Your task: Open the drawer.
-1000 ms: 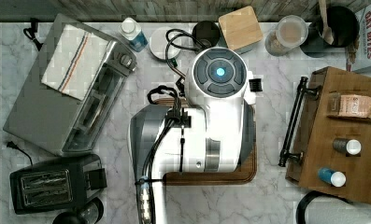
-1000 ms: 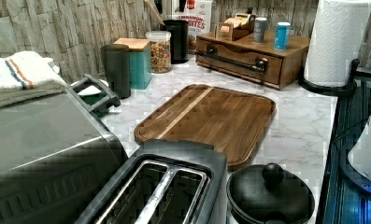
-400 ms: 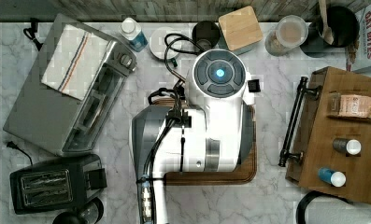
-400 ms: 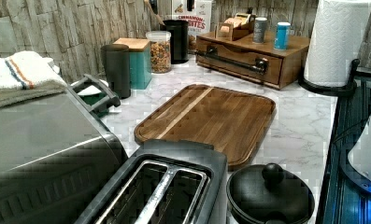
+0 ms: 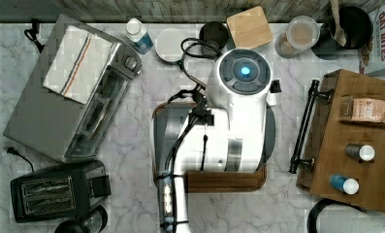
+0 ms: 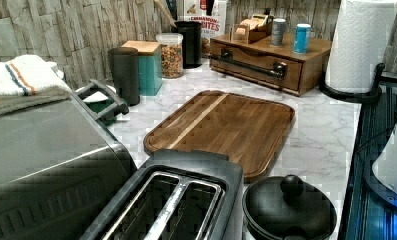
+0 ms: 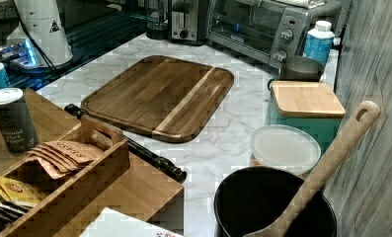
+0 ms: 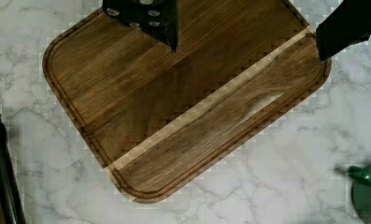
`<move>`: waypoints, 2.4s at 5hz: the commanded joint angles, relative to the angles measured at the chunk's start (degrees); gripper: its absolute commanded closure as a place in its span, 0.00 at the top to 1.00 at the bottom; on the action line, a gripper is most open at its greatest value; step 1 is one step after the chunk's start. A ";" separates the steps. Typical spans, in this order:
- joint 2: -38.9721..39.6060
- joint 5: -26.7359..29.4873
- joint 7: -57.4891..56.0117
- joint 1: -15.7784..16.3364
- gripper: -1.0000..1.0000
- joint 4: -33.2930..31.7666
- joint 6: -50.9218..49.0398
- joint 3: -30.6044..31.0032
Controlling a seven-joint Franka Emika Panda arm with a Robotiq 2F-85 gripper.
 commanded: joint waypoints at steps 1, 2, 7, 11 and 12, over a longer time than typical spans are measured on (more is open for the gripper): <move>5.24 -5.33 -14.72 -7.35 1.00 3.40 10.03 -7.71; 6.52 -6.46 -18.62 -9.55 1.00 2.11 15.85 -7.47; 10.96 -15.92 -27.72 -14.38 1.00 -2.55 28.51 -8.46; 8.23 -11.42 -23.97 -13.56 1.00 -14.95 38.37 -11.86; 7.96 -10.68 -21.23 -12.49 1.00 -16.81 38.66 -11.71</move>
